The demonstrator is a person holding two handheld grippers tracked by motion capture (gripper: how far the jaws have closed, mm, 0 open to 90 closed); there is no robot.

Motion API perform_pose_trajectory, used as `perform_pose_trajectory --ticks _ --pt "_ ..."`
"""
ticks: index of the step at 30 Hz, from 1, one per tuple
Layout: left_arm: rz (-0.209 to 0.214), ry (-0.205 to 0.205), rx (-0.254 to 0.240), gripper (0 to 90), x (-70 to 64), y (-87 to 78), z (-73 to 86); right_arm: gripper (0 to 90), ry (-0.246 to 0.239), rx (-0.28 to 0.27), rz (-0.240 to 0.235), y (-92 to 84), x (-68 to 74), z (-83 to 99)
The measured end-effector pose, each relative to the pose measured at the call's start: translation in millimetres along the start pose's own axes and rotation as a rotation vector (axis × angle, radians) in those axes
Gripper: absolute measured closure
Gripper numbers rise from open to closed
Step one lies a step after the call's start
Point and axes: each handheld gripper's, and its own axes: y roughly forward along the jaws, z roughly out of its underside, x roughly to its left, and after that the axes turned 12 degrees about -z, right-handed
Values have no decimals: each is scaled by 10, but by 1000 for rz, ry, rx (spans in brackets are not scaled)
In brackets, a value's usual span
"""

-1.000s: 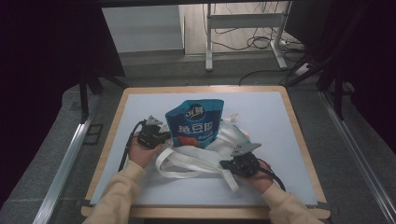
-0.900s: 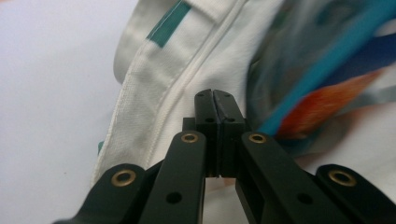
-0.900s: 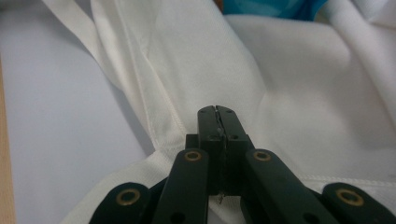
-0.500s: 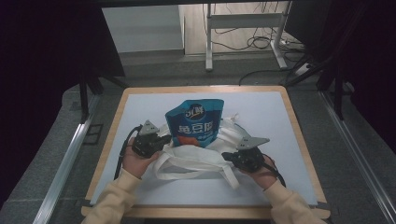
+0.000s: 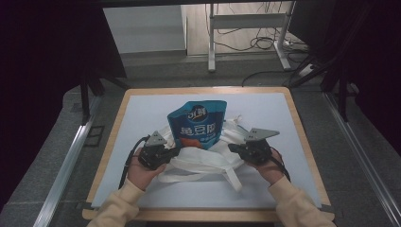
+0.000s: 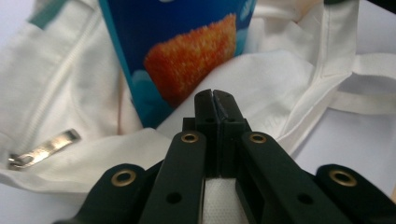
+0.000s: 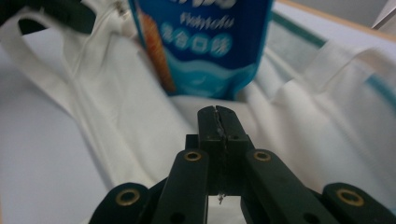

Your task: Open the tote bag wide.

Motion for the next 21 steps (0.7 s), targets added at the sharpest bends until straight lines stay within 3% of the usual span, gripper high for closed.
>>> perform_pose_trajectory --ticks 4,10,13,21 --pt "20 -15 7 900 4 4 56 890 24 -23 25 -18 -154 -120" --pt "32 -17 19 900 5 -3 119 890 35 -4 90 28 -366 -322" --pt "38 -12 32 900 -12 20 148 890 40 6 96 65 -438 -391" --pt "44 4 57 900 -61 72 185 888 53 91 123 224 -571 -364"
